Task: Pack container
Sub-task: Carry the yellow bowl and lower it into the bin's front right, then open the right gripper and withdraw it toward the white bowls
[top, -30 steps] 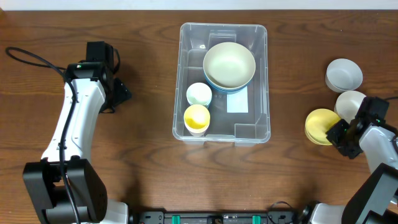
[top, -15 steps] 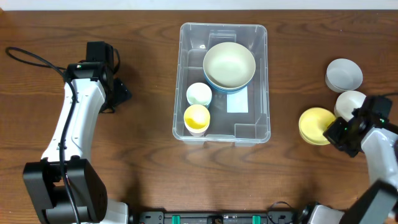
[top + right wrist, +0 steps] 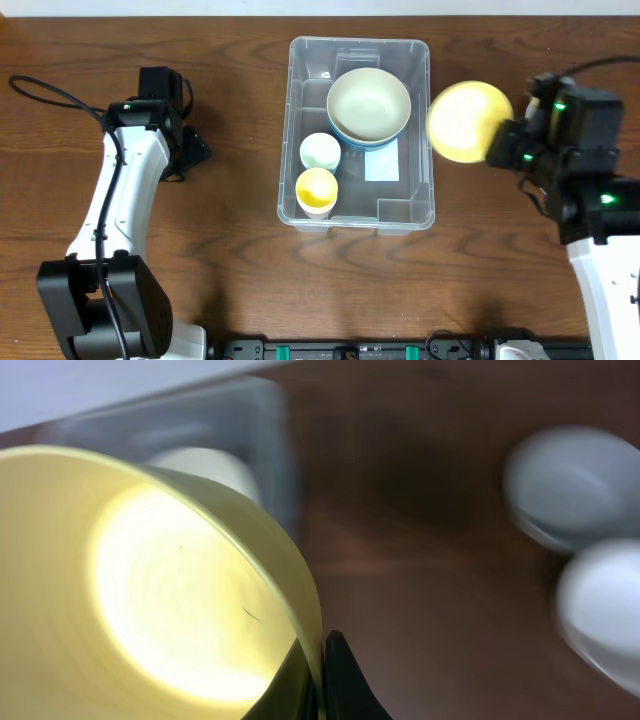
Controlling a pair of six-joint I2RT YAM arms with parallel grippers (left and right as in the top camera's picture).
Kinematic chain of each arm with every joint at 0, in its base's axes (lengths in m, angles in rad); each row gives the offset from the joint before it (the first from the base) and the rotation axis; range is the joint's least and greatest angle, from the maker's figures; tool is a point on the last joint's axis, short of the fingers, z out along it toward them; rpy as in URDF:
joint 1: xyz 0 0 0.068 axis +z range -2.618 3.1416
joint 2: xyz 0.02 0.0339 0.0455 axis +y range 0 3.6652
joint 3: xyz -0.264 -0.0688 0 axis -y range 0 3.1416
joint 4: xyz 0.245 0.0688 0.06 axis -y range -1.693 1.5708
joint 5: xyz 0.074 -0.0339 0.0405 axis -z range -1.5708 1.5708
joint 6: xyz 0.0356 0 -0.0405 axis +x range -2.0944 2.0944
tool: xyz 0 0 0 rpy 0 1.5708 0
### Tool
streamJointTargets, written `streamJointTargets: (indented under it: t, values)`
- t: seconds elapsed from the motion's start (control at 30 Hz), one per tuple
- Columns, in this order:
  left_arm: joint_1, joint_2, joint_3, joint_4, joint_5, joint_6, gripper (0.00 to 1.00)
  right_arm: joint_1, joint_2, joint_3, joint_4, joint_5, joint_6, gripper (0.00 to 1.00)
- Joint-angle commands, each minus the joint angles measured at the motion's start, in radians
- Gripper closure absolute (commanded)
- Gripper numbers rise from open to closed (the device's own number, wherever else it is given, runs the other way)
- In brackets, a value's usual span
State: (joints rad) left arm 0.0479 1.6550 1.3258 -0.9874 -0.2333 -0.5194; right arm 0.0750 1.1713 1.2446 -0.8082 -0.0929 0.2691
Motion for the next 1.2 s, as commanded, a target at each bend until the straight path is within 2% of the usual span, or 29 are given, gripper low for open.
streamJointTargets:
  t: [0.0, 0.2, 0.33, 0.73, 0.77, 0.83, 0.9, 1.17]
  values:
    - [0.002, -0.004, -0.002, -0.003, -0.015, 0.003, 0.02, 0.124, 0.024, 0.019, 0.002, 0.08, -0.018, 0.99]
    - [0.002, -0.004, -0.002, -0.003, -0.015, 0.003, 0.02, 0.292, 0.155, 0.019, 0.006, 0.12, -0.109, 0.99]
    - [0.002, -0.004, -0.002, -0.003, -0.015, 0.003, 0.02, 0.359, 0.275, 0.019, 0.007, 0.198, -0.117, 0.99]
    - [0.002, -0.004, -0.002, -0.003, -0.015, 0.003, 0.02, 0.417, 0.486, 0.019, -0.059, 0.197, -0.121, 0.99]
    - [0.002, -0.004, -0.002, -0.003, -0.015, 0.003, 0.02, 0.418, 0.493, 0.019, -0.058, 0.197, -0.121, 0.95]
    - [0.002, -0.004, -0.002, -0.003, -0.015, 0.003, 0.02, 0.418, 0.502, 0.019, -0.053, 0.196, -0.121, 0.81]
    - [0.002, -0.004, -0.002, -0.003, -0.015, 0.003, 0.02, 0.418, 0.502, 0.02, -0.045, 0.193, -0.121, 0.76]
    - [0.002, -0.004, -0.002, -0.003, -0.015, 0.003, 0.02, 0.405, 0.394, 0.089, -0.084, 0.206, -0.078, 0.71]
